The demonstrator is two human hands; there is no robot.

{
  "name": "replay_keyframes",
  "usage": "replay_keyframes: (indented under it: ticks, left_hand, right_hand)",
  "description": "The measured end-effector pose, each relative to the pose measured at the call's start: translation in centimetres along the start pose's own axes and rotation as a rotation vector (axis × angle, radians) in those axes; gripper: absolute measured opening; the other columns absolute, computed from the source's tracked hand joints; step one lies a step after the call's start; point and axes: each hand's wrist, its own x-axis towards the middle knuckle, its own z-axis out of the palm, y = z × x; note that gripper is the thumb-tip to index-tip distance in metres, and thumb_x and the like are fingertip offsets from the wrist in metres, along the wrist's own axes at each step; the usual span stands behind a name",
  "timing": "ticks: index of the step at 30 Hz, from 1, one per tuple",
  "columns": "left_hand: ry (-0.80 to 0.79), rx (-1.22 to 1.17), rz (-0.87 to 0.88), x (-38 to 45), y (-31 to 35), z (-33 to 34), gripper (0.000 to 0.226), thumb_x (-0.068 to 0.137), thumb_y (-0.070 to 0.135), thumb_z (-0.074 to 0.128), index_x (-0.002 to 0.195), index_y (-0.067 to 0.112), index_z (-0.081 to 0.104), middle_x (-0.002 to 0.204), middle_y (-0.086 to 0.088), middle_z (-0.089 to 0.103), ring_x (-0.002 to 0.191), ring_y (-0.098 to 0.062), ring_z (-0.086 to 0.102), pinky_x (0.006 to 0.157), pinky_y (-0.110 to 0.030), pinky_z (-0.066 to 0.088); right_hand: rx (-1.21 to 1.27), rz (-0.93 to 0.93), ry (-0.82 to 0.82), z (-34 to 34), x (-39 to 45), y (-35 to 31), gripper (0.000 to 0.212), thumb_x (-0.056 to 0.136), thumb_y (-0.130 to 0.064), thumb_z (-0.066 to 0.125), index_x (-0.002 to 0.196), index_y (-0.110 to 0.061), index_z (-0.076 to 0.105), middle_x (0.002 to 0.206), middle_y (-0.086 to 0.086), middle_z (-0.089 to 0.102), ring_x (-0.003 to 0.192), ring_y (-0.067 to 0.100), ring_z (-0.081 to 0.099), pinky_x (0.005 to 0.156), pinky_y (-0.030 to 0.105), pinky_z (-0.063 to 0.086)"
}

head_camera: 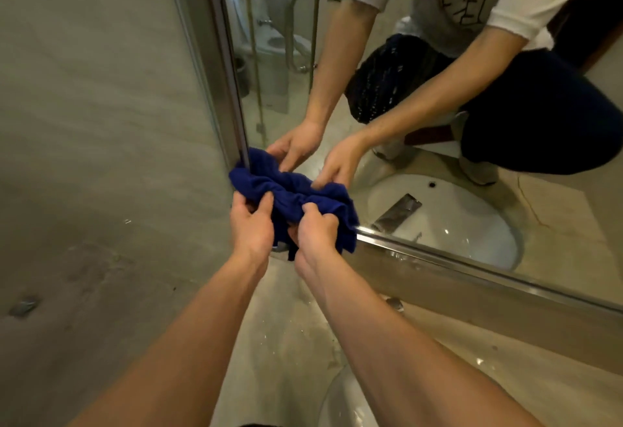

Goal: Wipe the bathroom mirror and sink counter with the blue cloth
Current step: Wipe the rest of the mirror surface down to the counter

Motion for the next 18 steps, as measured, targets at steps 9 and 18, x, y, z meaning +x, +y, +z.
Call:
replay_keyframes:
  ticks: [9,18]
  left_hand:
    - [0.138,-0.112,-0.126,-2.0,1.7,-4.4,0.026,0.103,0.01,0.049,0.128,0.014,0.049,0.131,-0.012,0.058,0.115,-0.027,0.061,0.094,-0.038,0.052]
    - [0.117,-0.268,-0.022,-6.5,5.4,-3.7,0.036,0.101,0.011,0.052,0.136,0.015,0.051,0.129,-0.007,0.063,0.117,-0.02,0.062,0.099,-0.04,0.052]
  right_hand:
    - [-0.085,0.124,-0.279,3.7,-1.9,-0.7,0.04,0.092,-0.013,0.055,0.131,-0.008,0.052,0.125,0.017,0.062,0.109,0.033,0.061,0.07,0.034,0.052]
    - [0.311,0.186,-0.459,3.5,-3.6,-2.8,0.042,0.092,-0.015,0.051,0.132,-0.006,0.055,0.123,0.019,0.065,0.102,0.028,0.064,0.083,0.035,0.052]
